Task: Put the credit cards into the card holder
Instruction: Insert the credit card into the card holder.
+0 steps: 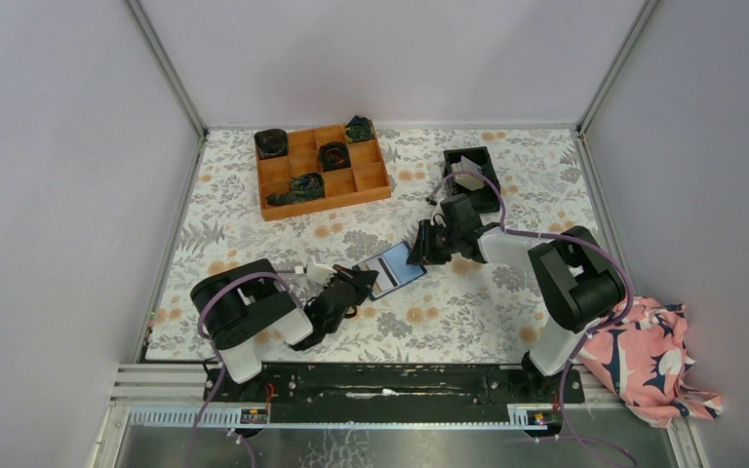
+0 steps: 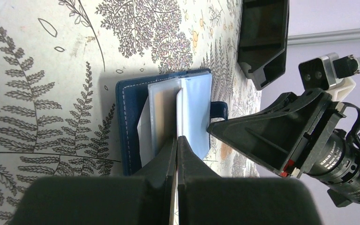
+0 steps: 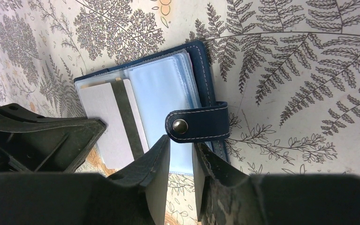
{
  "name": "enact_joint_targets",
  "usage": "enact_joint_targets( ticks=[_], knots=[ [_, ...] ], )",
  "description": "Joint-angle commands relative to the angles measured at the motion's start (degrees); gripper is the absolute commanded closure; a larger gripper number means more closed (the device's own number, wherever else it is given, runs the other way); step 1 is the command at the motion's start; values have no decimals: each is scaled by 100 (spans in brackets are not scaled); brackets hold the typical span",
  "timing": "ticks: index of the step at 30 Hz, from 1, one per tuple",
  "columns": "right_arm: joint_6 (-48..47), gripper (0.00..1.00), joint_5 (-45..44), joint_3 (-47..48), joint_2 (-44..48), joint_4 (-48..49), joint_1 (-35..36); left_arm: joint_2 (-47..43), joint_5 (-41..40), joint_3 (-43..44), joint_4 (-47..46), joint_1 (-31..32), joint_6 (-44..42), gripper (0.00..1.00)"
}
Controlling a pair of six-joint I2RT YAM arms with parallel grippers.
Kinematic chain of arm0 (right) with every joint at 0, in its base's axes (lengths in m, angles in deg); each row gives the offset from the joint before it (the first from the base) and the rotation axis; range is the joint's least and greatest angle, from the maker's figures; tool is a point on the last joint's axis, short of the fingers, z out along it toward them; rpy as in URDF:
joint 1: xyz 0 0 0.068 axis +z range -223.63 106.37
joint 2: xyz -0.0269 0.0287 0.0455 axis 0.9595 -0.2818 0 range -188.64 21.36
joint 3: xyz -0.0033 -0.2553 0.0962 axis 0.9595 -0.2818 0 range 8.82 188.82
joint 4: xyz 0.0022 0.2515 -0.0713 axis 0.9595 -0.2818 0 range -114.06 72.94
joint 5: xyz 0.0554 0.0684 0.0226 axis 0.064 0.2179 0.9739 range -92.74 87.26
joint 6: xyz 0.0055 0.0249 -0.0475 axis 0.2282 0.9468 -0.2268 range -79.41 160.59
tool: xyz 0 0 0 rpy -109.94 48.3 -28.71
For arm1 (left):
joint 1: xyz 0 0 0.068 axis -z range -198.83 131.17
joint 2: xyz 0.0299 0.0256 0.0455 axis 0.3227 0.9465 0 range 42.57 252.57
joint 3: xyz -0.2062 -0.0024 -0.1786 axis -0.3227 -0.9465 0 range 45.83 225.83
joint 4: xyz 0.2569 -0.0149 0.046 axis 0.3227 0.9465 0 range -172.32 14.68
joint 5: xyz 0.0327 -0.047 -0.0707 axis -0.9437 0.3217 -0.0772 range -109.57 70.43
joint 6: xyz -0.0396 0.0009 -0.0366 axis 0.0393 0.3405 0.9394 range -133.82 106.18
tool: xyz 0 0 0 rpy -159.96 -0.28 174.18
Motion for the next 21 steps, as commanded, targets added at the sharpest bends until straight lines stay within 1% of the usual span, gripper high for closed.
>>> enact_joint_targets(
  ticks=[1,8,17,21],
  knots=[
    [-4,69,-57,-26,133,108,59,148,-319,74,270,33,271,100],
    [-27,69,-66,-49,114,99,45,397,-374,-15,-211,36,493,100],
    [-36,69,-73,-64,110,90,53,711,-425,-59,-1138,26,227,100],
    [-31,69,-70,-70,109,98,49,841,-485,-110,-1403,25,157,100]
  ],
)
